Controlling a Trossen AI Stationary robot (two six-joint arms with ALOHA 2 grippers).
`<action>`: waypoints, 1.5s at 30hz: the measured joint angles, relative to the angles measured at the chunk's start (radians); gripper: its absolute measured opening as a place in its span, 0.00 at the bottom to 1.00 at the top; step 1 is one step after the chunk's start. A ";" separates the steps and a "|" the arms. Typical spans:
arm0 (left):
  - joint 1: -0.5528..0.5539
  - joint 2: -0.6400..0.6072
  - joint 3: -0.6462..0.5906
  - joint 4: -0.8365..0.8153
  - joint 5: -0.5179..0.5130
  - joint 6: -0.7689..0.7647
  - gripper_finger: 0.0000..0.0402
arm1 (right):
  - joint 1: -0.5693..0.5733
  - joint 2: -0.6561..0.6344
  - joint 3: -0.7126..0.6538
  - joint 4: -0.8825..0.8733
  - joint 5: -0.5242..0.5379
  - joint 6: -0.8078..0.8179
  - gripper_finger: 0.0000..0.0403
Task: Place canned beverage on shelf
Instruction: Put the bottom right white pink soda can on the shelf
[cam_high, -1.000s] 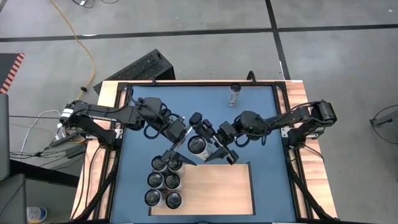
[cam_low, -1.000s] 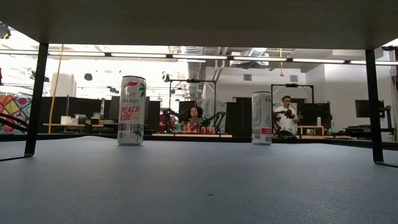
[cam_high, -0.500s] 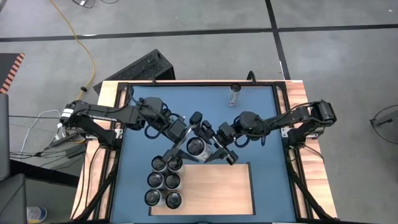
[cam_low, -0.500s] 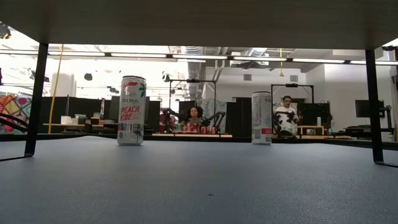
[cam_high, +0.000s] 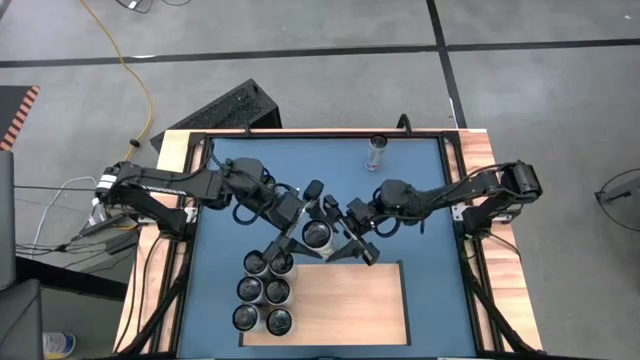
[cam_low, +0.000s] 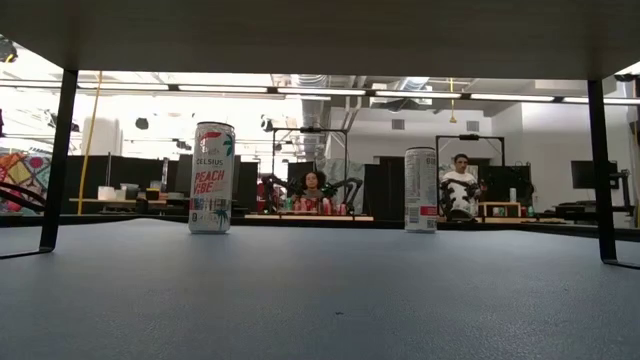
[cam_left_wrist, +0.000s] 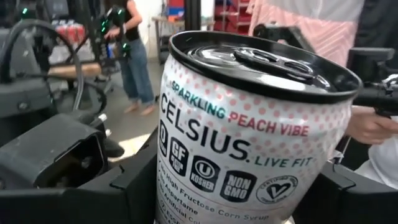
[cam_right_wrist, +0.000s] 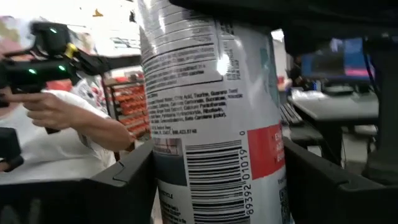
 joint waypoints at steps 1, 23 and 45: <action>0.000 -0.002 0.000 -0.013 -0.013 0.000 0.63 | 0.000 0.000 0.000 -0.015 0.004 0.000 0.72; -0.008 -0.088 0.001 -0.212 -0.348 0.052 0.63 | 0.006 -0.379 -0.002 -0.619 0.449 -0.197 0.74; -0.007 -0.085 0.001 -0.297 -0.458 0.057 0.63 | 0.186 -0.312 0.124 -0.520 0.859 -0.512 0.87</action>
